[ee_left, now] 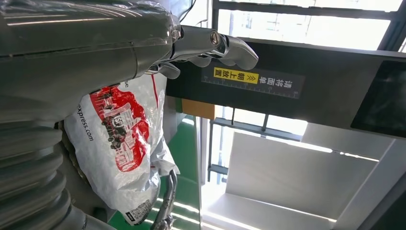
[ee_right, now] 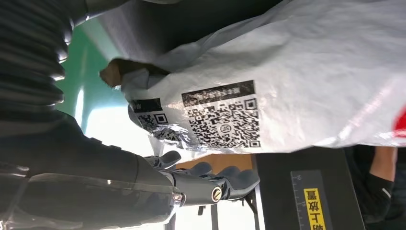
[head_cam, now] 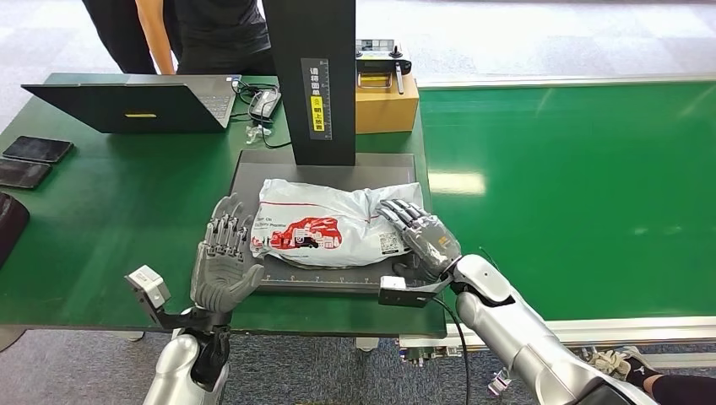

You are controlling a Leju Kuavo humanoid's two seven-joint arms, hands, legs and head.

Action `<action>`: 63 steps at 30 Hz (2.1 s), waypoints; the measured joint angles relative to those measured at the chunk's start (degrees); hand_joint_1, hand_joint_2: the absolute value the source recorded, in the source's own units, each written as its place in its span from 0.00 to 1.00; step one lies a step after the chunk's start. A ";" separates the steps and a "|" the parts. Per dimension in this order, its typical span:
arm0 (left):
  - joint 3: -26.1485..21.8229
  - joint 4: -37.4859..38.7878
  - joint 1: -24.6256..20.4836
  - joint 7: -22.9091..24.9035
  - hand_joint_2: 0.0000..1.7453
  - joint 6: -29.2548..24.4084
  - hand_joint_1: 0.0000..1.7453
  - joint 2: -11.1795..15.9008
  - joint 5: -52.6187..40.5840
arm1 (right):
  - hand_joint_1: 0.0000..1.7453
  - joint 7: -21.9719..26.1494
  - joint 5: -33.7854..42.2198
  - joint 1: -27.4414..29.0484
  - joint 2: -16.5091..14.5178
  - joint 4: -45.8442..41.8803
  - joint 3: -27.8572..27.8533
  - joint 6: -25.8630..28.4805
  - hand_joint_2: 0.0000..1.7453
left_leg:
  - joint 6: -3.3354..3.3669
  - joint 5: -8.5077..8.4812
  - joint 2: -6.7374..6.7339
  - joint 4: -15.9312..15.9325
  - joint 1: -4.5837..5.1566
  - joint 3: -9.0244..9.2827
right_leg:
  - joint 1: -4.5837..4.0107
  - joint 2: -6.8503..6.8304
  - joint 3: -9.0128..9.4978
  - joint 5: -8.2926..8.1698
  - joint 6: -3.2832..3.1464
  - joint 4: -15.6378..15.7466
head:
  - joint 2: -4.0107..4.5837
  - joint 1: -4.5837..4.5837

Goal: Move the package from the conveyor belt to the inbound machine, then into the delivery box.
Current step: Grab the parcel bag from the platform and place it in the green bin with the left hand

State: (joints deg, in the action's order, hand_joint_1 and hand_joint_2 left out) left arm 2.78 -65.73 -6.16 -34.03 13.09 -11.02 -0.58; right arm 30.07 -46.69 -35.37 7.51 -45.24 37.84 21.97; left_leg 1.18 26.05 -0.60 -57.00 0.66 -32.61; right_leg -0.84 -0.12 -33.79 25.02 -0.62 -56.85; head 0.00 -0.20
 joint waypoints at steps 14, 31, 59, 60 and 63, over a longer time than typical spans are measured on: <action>0.39 0.53 -0.07 -0.26 1.00 -0.04 0.00 0.47 0.46 | 0.00 6.48 14.35 5.27 -0.32 -9.23 -6.36 -10.69 0.00 | 0.00 0.00 0.00 0.00 0.00 0.00 | 0.00 0.00 -0.01 0.00 0.00 0.00 | 0.00 -0.01; 0.76 0.90 -0.09 -0.39 1.00 -0.45 0.00 0.68 0.78 | 0.00 6.69 18.21 7.74 -0.17 -16.18 -9.18 -12.05 1.00 | 0.00 0.00 0.00 0.00 0.00 -0.01 | 0.00 0.00 -0.02 0.01 0.00 0.00 | 0.00 -0.02; 0.33 -1.83 3.08 1.35 1.00 2.07 0.00 0.55 -1.29 | 0.00 -1.11 38.04 33.67 -6.50 -39.35 -33.82 -26.71 1.00 | -0.02 0.09 0.17 0.03 0.00 -0.08 | -0.01 -0.15 -0.06 0.15 -0.03 0.02 | 0.00 -0.01; 0.58 -1.83 3.10 1.59 1.00 2.61 0.00 0.47 -1.78 | 0.00 -1.96 37.43 34.14 -7.00 -39.90 -34.36 -26.74 1.00 | -0.02 0.09 0.16 0.03 0.00 -0.08 | -0.01 -0.15 -0.05 0.15 -0.03 0.02 | 0.00 -0.01; 1.25 -1.83 3.12 2.08 1.00 3.23 0.00 0.16 -2.70 | 0.00 -3.91 36.43 35.10 -8.17 -41.27 -36.05 -26.75 1.00 | -0.02 0.09 0.16 0.02 0.00 -0.06 | -0.01 -0.15 -0.04 0.14 -0.03 0.03 | 0.00 -0.01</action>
State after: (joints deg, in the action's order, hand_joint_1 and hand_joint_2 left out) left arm 4.02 -67.56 -3.04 -31.95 16.32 -10.86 -3.28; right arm 26.15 -10.26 -0.27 -0.66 -86.50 1.79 -4.78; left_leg 1.17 26.14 -0.45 -56.98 0.66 -32.67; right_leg -0.85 -0.27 -33.83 25.17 -0.65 -56.83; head 0.00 -0.21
